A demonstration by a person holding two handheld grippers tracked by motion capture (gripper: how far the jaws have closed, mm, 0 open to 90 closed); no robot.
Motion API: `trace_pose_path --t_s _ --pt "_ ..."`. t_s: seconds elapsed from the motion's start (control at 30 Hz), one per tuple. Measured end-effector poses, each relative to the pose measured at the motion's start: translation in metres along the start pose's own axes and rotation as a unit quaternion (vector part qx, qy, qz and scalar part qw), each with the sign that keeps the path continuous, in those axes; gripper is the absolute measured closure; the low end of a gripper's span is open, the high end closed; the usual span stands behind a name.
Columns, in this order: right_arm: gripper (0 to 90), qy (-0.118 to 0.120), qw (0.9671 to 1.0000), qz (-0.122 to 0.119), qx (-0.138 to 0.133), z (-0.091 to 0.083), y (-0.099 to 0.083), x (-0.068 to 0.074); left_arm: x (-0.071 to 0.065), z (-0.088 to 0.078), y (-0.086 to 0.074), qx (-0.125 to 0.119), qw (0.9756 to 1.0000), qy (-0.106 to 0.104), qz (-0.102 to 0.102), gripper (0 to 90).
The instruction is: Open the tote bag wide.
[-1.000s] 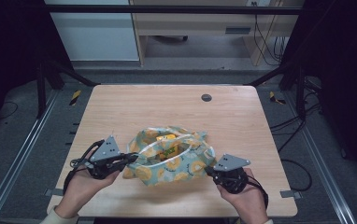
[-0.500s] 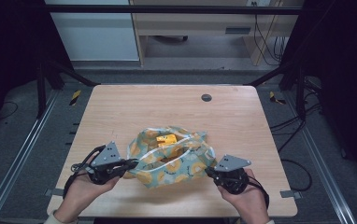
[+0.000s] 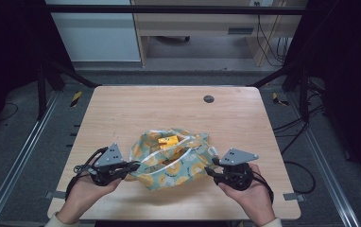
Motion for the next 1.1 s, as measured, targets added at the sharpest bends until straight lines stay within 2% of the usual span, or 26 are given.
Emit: trace_pose_path --t_s 0.13,0.27,0.47,0.6,0.63,0.73,0.83,0.93,1.03,1.1 --pt "57.9 -0.01 0.9999 -0.005 -0.004 -0.004 0.013 -0.006 0.001 0.001 -0.001 0.003 1.0 0.0 0.0 89.2" --pt "56.9 -0.023 0.9997 -0.002 -0.002 -0.001 0.027 -0.019 0.001 0.001 -0.001 0.004 1.0 -0.001 0.0 89.2" --pt "55.6 -0.043 0.9989 -0.007 0.018 0.021 0.048 -0.04 0.002 0.003 -0.002 0.006 1.0 -0.002 0.0 89.2" --pt "52.7 -0.028 0.9986 -0.011 0.044 0.039 0.051 -0.044 0.003 0.002 -0.003 0.006 1.0 -0.003 -0.001 89.2" --pt "54.9 -0.025 0.9983 -0.011 0.052 0.043 0.05 -0.044 0.004 0.002 -0.003 0.007 1.0 -0.003 -0.001 89.2" --pt "71.5 -0.016 0.9978 -0.014 0.062 0.048 0.048 -0.044 0.004 0.002 -0.003 0.01 0.9999 -0.006 -0.002 89.2" --pt "87.5 -0.01 0.9974 -0.025 0.067 0.043 0.05 -0.042 0.005 0.003 -0.004 0.021 0.9998 -0.006 0.0 89.2" --pt "89.9 -0.01 0.9974 -0.03 0.065 0.037 0.052 -0.041 0.006 0.002 -0.004 0.027 0.9996 -0.009 0.0 89.2" --pt "90.0 -0.013 0.9977 -0.038 0.054 0.02 0.055 -0.039 0.007 0.001 -0.003 0.025 0.9996 -0.011 -0.001 89.1" --pt "90.0 -0.012 0.998 -0.038 0.049 0.014 0.056 -0.038 0.007 -0.001 -0.001 0.024 0.9996 -0.012 0.0 89.2"
Point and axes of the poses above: each handheld gripper's, and its own axes: z roughly forward along the jaws, y roughly out of its top, x roughly to its left, the point moved 8 cm from there along z, roughly forward along the jaws, and after that the axes turned 11 degrees about x, right-handed, at the moved point
